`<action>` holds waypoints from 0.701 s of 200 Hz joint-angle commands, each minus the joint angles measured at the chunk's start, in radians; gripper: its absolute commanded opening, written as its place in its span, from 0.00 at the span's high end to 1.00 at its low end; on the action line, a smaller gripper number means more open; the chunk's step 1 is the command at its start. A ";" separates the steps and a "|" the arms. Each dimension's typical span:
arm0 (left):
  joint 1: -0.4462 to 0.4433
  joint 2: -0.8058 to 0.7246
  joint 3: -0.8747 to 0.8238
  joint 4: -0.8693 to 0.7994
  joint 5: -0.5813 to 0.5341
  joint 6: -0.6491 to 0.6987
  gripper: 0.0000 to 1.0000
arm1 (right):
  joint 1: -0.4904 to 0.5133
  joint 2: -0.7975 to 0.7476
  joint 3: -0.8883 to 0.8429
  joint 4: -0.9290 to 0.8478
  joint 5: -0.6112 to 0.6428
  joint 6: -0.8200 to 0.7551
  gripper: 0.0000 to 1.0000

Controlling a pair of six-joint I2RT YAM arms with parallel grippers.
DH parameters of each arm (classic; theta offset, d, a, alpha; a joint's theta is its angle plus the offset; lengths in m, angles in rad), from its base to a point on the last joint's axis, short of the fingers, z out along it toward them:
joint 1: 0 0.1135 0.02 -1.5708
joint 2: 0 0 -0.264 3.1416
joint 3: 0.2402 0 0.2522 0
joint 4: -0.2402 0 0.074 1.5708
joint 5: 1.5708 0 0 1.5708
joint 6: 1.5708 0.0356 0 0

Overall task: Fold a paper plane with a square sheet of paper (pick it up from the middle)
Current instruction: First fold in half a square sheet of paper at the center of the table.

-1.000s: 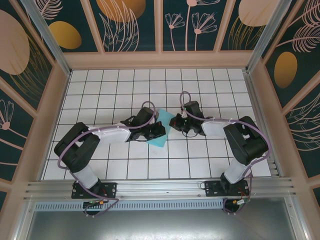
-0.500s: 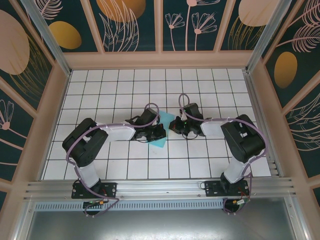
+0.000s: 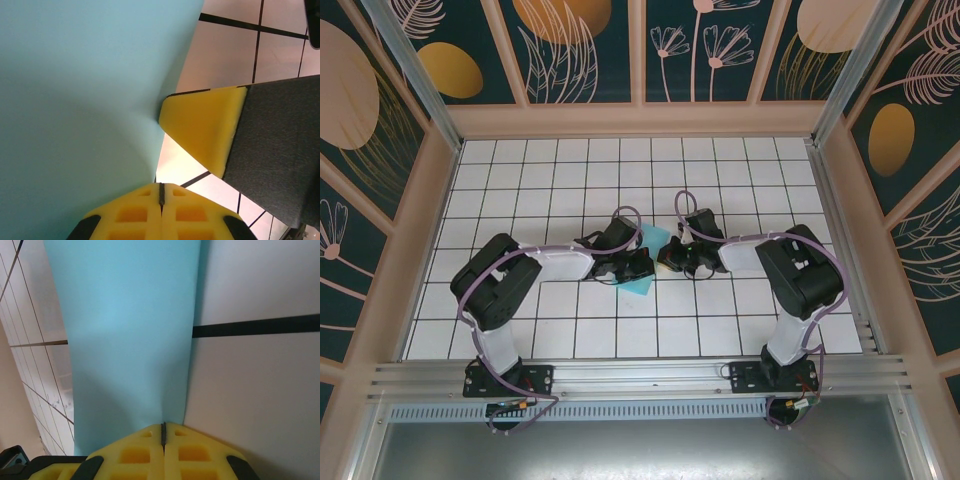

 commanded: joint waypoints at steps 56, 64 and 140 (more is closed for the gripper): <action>-0.004 0.038 0.015 -0.027 -0.054 0.038 1.00 | 0.006 -0.002 0.027 0.017 -0.007 -0.029 1.00; -0.004 0.038 0.015 -0.031 -0.057 0.039 1.00 | 0.008 -0.002 0.028 0.017 -0.011 -0.035 1.00; -0.003 0.049 0.011 -0.062 -0.070 0.045 1.00 | 0.016 0.049 0.077 -0.050 0.027 -0.056 1.00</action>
